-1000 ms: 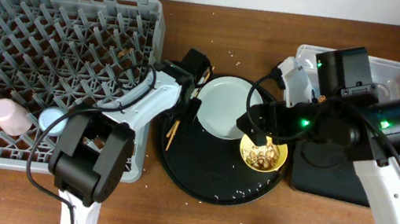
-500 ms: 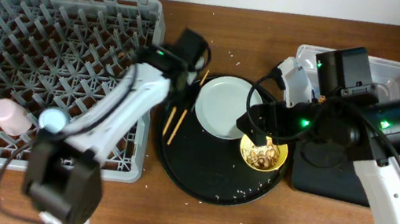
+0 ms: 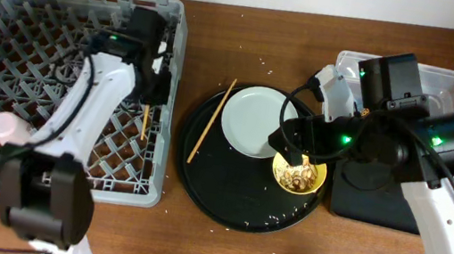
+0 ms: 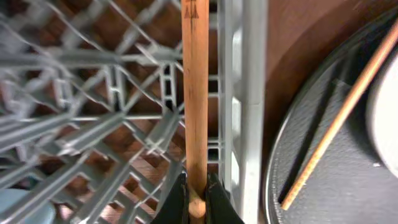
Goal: Sort waste into correct bins and load items into the dishwasher rack
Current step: 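Insert the chopstick upright into the dish rack with the left gripper, then grasp the second chopstick and place it in the dish rack with the left gripper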
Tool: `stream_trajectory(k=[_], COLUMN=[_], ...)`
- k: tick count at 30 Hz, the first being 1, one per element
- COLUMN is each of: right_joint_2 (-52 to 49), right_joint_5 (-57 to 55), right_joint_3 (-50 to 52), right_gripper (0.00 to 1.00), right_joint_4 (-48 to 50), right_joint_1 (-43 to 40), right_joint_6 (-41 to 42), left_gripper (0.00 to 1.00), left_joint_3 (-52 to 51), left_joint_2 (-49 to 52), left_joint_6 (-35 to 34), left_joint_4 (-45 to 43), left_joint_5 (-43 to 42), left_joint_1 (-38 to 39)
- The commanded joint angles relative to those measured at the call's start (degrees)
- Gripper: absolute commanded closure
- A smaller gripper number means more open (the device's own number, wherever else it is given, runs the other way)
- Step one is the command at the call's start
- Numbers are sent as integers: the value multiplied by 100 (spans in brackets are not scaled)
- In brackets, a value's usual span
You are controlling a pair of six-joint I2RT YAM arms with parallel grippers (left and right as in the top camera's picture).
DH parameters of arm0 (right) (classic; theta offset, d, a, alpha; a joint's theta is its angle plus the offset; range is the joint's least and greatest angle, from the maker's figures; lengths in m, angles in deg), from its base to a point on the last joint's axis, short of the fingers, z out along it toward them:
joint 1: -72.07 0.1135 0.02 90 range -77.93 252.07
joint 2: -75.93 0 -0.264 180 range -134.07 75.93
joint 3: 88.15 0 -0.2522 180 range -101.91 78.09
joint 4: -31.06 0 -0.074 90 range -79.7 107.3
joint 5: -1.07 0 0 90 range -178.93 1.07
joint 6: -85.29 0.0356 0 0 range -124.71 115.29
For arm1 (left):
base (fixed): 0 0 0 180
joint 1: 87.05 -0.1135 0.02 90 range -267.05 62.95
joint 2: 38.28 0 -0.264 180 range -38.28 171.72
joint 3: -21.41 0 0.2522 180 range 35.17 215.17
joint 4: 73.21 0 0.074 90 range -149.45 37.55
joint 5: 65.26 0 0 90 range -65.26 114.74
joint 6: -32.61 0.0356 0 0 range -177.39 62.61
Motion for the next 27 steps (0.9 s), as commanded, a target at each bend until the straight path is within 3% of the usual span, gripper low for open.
stream_trajectory(k=[1,3,4,8,10,12,18,23,25,27], right_joint_2=[-20,-20,-20,-20,-20,-20,-20,-20,-20,-20], right_joint_5=[-74,-83,-116,-199,-197,-199,-199,-199,-199,-199], right_joint_3=[28,28,28,28,28,28,28,28,28,28], right_gripper=[8,8,8,7,8,7,7,7,7,4], right_joint_4=[0,0,0,0,0,-7,-4,-4,-2,-4], right_joint_1=[33,33,33,33,33,33,33,33,33,33], right_joint_6=[46,44,46,46,46,48,46,46,46,46], left_gripper=[79,54,52,50,50,44,44,55,69,99], left_joint_3=[-44,98,227,483,315,-79,-579,-579,-579,-579], left_joint_2=[269,160,85,-352,-227,-44,955,1384,1386,1386], left_joint_6=[-28,-28,-31,-28,-24,-26,-24,-28,-28,-28], left_joint_4=[-11,96,168,216,105,-195,-820,-957,-966,-944], left_joint_5=[-170,-691,-929,-1353,-802,-238,-212,-212,-212,-212], left_joint_1=[22,22,22,247,807,1252,1755,1775,1775,1775])
